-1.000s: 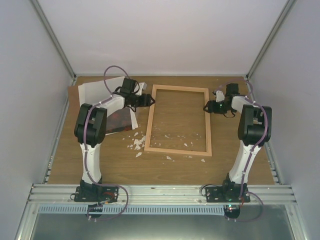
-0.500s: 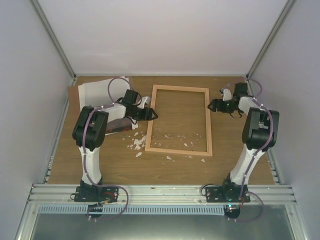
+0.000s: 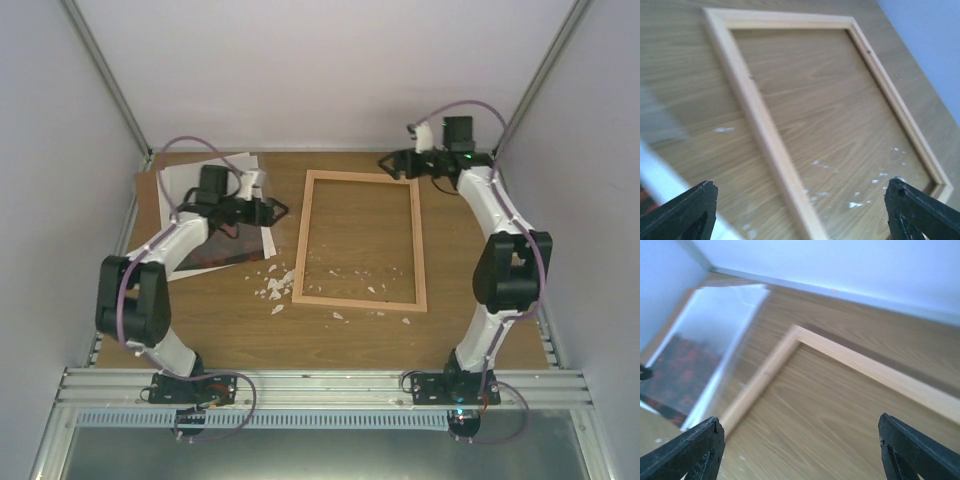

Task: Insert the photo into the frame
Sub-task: Adjust the photo frame at the center of the board, then move the photo frame to the center of the board.

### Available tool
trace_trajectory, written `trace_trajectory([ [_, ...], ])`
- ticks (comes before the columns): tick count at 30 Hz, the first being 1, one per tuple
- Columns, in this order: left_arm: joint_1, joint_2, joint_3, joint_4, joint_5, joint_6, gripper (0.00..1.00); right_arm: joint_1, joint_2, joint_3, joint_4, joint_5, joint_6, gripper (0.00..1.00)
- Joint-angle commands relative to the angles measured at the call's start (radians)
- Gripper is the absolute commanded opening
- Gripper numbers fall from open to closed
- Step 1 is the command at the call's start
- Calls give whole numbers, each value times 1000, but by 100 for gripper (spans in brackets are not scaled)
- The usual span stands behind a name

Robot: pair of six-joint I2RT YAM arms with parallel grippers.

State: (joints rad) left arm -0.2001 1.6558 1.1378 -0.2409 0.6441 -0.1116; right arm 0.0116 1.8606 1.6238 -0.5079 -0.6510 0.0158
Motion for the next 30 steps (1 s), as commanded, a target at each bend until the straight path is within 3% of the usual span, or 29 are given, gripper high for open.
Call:
trace_trajectory([
  [1, 111, -125, -86, -40, 9, 100, 93, 180, 79, 102, -2, -49, 57, 85],
  [5, 141, -222, -140, -64, -46, 166, 95, 354, 199, 217, -34, -19, 30, 85],
  [9, 271, -286, -197, -31, 42, 146, 97, 513, 332, 364, -146, 135, -155, 88],
  [14, 434, -289, -195, -37, 150, 122, 98, 636, 400, 350, -135, 280, -354, 90],
  [24, 503, -277, -195, -38, 175, 115, 98, 711, 509, 361, -183, 385, -536, 90],
  [30, 522, -261, -194, -50, 166, 115, 99, 703, 486, 237, -170, 404, -598, 88],
])
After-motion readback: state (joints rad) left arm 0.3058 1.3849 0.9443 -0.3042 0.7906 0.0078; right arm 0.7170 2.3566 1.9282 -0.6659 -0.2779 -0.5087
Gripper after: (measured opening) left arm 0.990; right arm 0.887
